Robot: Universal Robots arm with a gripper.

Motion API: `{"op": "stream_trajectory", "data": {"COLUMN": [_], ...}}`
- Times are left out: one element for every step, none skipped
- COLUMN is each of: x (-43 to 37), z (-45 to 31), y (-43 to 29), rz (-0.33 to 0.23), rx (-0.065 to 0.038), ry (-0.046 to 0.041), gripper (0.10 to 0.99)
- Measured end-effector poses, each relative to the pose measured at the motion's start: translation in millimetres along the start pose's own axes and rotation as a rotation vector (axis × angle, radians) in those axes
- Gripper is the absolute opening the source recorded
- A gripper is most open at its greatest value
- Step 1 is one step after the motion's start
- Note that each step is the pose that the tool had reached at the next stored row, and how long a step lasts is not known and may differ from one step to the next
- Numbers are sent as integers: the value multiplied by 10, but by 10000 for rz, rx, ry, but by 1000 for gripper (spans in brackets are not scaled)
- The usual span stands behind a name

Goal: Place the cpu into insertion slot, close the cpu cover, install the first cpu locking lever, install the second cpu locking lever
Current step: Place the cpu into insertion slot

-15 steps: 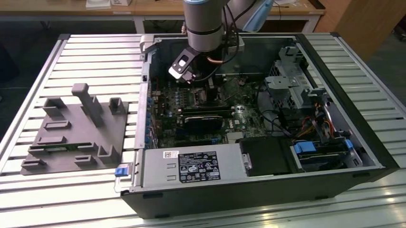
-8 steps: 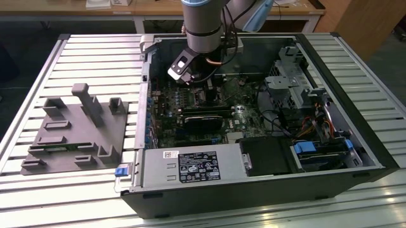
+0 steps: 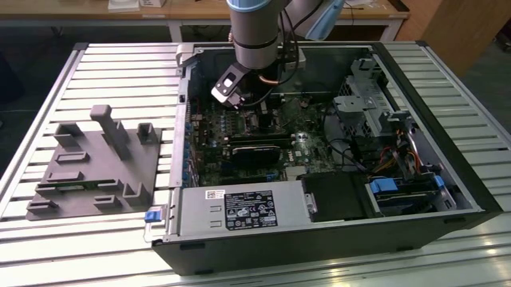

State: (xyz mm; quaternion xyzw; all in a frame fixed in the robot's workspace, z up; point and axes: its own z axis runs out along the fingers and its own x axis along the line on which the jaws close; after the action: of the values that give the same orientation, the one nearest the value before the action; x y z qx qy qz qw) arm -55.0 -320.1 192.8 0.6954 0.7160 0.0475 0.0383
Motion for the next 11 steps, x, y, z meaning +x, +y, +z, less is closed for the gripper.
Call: {"op": "stream_trajectory", "data": {"x": [0, 0, 0, 0, -1, -1, -1, 0, -1, -1, -1], "z": [2, 3, 3, 4, 5, 6, 8, 9, 10, 11, 12], "y": [0, -1, -1, -1, -1, -1, -1, -1, -1, -1, -2], "rz": [2, 3, 3, 2, 2, 2, 3, 3, 4, 4, 4], "rx": [-1, -1, 1, 0, 1, 0, 0, 1, 1, 2, 1], "ry": [13, 16, 15, 16, 16, 16, 16, 15, 13, 12, 12], "gripper": [541, 541, 541, 541, 541, 541, 541, 541, 541, 541, 541]}}
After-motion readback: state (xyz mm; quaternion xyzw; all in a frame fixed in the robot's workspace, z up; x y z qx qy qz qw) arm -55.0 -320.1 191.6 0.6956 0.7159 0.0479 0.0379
